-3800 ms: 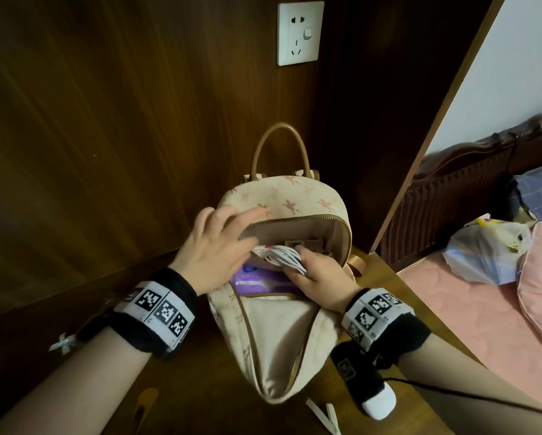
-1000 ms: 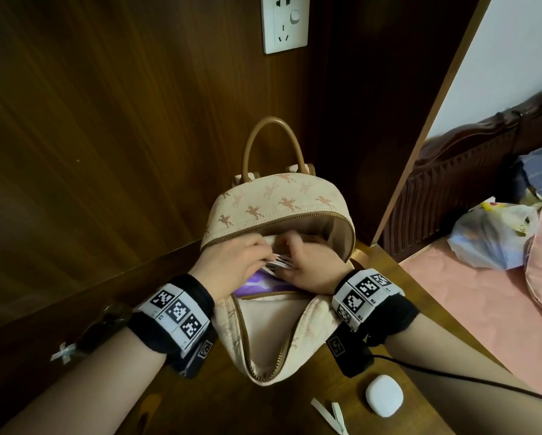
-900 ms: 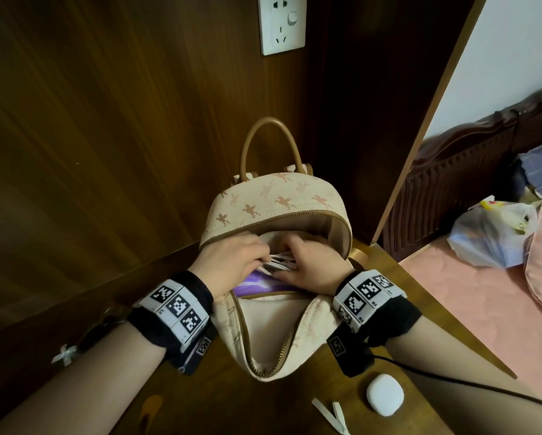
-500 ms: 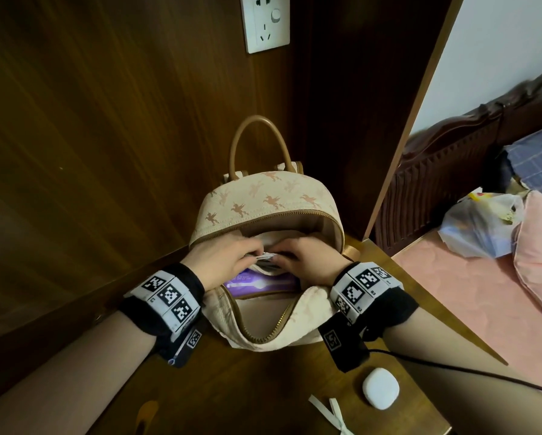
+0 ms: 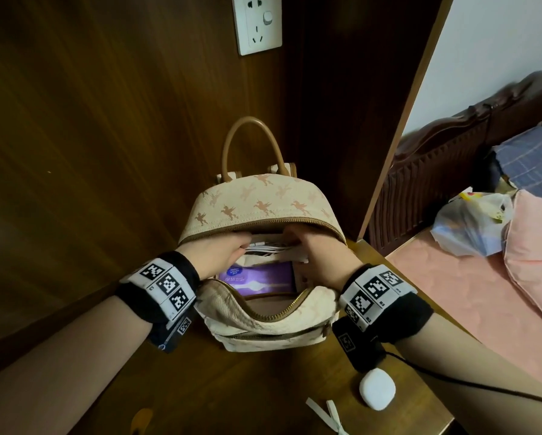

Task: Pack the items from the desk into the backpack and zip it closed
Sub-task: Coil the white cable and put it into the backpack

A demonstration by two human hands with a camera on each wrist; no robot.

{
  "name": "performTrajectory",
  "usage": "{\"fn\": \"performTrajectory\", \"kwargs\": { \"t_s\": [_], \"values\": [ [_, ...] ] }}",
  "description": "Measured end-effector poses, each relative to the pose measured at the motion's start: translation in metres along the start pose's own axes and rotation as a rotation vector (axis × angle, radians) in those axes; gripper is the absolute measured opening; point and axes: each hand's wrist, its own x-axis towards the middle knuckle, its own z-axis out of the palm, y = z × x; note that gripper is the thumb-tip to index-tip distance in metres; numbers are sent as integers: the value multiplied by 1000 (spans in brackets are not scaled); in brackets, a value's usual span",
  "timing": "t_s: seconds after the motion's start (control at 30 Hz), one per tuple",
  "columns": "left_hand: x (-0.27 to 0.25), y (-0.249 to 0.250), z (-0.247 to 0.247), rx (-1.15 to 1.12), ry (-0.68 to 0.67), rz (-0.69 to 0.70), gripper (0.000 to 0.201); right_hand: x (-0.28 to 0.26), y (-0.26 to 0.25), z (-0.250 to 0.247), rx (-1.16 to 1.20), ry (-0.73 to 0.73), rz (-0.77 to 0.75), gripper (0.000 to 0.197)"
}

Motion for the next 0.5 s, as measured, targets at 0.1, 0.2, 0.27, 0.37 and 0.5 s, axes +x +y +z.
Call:
{"fn": "performTrajectory", "kwargs": {
  "t_s": [0.1, 0.2, 0.27, 0.37, 0.5],
  "values": [
    [1, -5, 2, 75, 48, -11, 28, 2, -2, 0, -53, 7, 15, 43],
    [0, -9, 1, -28, -34, 1, 27, 5, -1, 0, -29, 56, -8, 30],
    [-2, -9, -1, -126, -109, 38, 27, 6, 2, -1, 7, 32, 3, 26],
    [-3, -7, -3, -158, -151, 85, 20, 8, 1, -7, 40, -43, 1, 25],
    [2, -7, -4, -95, -176, 61, 20, 8, 2, -5, 39, -77, 12, 21]
  ]
}}
